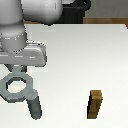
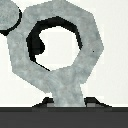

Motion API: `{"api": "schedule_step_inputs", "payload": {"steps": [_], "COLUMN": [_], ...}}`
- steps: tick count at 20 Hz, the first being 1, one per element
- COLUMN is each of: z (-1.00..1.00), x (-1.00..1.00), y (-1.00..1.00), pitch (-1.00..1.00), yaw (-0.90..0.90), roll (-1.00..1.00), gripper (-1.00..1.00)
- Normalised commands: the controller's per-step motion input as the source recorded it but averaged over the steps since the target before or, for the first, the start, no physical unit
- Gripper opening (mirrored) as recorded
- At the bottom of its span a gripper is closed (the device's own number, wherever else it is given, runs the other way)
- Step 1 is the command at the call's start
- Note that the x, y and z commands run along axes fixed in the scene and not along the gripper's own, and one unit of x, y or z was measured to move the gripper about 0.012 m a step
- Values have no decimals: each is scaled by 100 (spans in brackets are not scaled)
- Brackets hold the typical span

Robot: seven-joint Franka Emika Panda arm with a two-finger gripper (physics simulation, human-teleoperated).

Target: Put the loop with the handle onto the peg.

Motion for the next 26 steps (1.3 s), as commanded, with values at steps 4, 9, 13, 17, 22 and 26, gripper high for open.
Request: {"api": "schedule_step_inputs", "payload": {"steps": [4, 9, 13, 17, 22, 26], "z": [50, 40, 50, 50, 0, 0], "x": [0, 0, 0, 0, 20, 100], "y": [0, 0, 0, 25, 60, 0], "pitch": [0, 0, 0, 0, 0, 0], "yaw": [0, 0, 0, 0, 0, 0], "roll": [0, 0, 0, 0, 0, 0], "gripper": [-100, -100, -100, -100, -100, -100]}}
